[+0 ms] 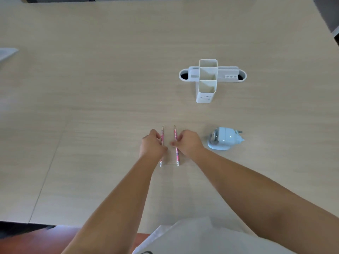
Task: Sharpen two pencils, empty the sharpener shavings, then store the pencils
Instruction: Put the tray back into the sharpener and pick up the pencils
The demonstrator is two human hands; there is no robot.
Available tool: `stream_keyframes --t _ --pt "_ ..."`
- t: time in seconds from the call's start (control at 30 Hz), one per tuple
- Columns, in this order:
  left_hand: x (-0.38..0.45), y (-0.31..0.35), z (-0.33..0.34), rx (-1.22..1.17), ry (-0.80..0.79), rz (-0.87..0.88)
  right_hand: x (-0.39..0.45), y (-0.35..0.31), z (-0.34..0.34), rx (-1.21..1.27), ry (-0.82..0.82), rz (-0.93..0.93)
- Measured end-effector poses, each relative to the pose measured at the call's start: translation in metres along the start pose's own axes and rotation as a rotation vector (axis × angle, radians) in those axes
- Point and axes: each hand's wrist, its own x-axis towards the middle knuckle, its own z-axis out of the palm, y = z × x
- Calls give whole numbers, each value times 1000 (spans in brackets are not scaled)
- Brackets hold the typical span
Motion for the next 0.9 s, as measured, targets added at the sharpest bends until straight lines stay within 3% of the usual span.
stream_keyframes --t 0.17,0.3,0.5,0.7,0.9 --pt "10 -5 -16 -213 -7 -78 10 -14 0 -69 40 74" --pt "21 0 -27 -433 -41 -75 8 -22 -16 75 79 85" --pt "42 65 -38 -663 -100 91 5 -29 -104 419 388 -121" --pt "68 140 -25 -692 -83 204 22 -14 -163 467 605 -98" --pt "88 167 -4 -652 -56 216 39 -18 -172 501 657 -162"
